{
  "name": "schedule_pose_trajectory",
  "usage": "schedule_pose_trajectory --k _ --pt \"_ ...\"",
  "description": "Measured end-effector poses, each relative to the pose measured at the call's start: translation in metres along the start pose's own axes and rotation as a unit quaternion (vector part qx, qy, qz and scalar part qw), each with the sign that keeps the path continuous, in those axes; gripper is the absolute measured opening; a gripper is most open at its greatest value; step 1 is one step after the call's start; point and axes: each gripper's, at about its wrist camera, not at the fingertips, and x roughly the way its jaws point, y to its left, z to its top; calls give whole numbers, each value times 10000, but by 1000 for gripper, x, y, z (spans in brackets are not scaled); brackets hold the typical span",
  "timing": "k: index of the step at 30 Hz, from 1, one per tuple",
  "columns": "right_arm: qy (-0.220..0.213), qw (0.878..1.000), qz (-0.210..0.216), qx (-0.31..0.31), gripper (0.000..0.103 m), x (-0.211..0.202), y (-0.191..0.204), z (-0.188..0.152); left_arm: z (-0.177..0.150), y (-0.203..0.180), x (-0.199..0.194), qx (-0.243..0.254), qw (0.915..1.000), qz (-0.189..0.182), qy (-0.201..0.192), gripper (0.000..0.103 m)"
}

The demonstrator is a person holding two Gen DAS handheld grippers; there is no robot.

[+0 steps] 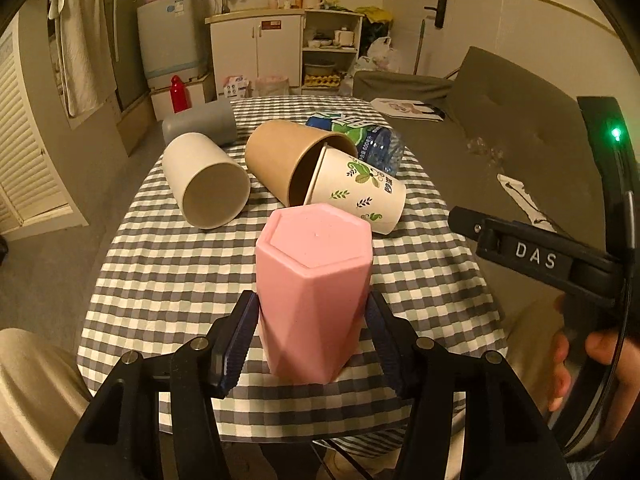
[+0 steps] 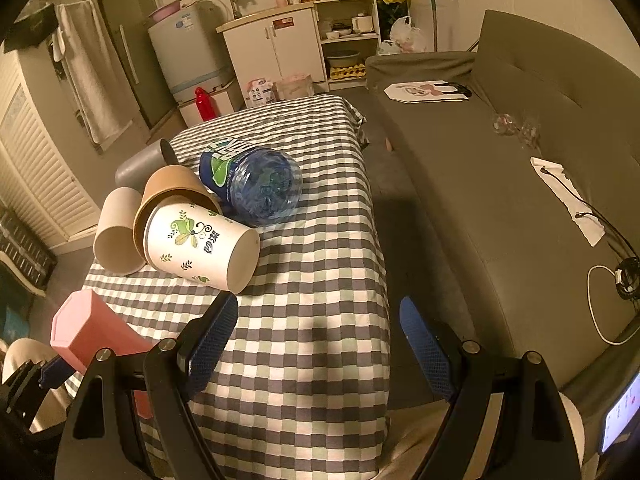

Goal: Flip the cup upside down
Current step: 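Rotate the pink cup with the left gripper and set it upright on the table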

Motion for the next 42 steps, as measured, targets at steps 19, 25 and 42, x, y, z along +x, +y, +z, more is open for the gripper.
schedule_pose_trajectory --k 19,25,42 --pt "28 10000 -17 41 83 0 0 1 -26 11 32 50 9987 -231 445 60" --pt "15 10000 -34 -11 83 1 2 0 -15 11 25 101 9997 -222 83 58" --pt "113 9998 -74 -178 83 10 13 0 -14 15 41 479 9977 -203 444 58"
